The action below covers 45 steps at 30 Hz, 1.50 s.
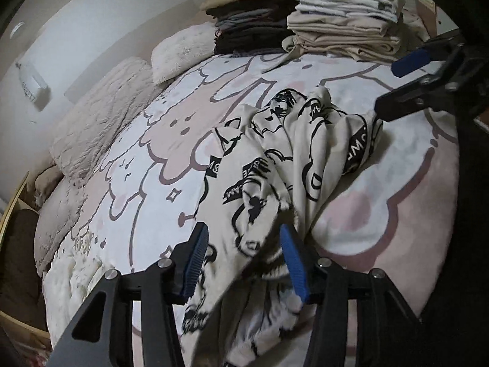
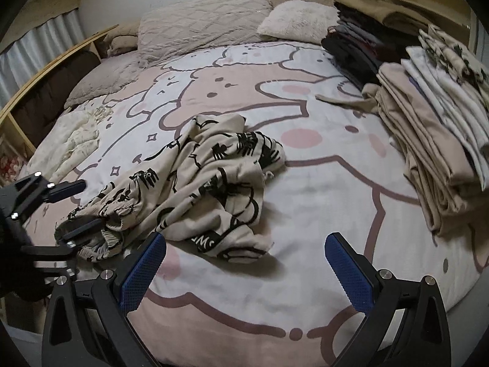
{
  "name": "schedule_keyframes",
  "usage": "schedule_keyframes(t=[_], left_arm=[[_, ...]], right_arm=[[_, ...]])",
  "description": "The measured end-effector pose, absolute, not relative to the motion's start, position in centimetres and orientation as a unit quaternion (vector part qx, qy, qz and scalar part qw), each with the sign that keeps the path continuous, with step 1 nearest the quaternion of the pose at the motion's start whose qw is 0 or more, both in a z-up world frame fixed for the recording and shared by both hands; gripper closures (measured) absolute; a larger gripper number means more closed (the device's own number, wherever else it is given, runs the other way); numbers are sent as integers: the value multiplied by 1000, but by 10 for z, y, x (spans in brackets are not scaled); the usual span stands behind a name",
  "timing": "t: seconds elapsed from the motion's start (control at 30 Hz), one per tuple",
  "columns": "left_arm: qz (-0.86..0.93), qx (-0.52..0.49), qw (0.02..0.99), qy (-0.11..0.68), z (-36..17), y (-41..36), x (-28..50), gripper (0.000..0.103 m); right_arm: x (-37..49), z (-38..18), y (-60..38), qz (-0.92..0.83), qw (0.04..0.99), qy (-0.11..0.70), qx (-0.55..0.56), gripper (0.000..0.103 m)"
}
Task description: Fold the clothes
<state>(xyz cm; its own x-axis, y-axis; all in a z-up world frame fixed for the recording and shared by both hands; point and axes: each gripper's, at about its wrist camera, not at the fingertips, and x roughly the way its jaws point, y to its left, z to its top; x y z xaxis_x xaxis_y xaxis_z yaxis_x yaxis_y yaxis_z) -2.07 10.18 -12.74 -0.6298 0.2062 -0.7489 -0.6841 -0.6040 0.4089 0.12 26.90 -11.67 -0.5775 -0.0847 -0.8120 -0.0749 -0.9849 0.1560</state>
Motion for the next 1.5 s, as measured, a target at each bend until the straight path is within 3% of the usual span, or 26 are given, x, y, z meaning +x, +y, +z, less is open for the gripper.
schedule_keyframes(t=[0.13, 0.27, 0.4, 0.57, 0.87, 0.93, 1.1, 1.2, 1.27, 1.5], left_arm=[[828, -341, 253, 367, -139, 113, -30, 56], [827, -382, 250, 328, -147, 120, -49, 88], [842, -441, 260, 171, -124, 109, -77, 97], [851, -449, 273, -3, -66, 83, -104, 98], [851, -406, 325, -70, 16, 93, -111, 98], [852, -398, 331, -77, 25, 94, -109, 98], [860, -371, 339, -93, 44, 98, -102, 98], [882, -334, 314, -113, 58, 86, -101, 98], [892, -316, 296, -130, 63, 71, -101, 98], [922, -250, 233, -185, 74, 34, -99, 98]], right_arm=[[-1, -120, 272, -881, 8, -98, 463, 0], [-1, -120, 272, -885, 13, -108, 453, 0], [3, -124, 259, -887, 29, -111, 446, 0], [9, -129, 237, -892, 55, -109, 435, 0], [9, -129, 190, -899, 113, -139, 400, 1], [4, -130, 191, -896, 108, -159, 401, 5], [-9, -135, 201, -889, 71, -182, 414, 9], [-16, -140, 210, -887, 32, -150, 436, 19], [-18, -135, 226, -893, -19, -115, 436, 20], [-42, -49, 299, -925, -185, 0, 331, 20]])
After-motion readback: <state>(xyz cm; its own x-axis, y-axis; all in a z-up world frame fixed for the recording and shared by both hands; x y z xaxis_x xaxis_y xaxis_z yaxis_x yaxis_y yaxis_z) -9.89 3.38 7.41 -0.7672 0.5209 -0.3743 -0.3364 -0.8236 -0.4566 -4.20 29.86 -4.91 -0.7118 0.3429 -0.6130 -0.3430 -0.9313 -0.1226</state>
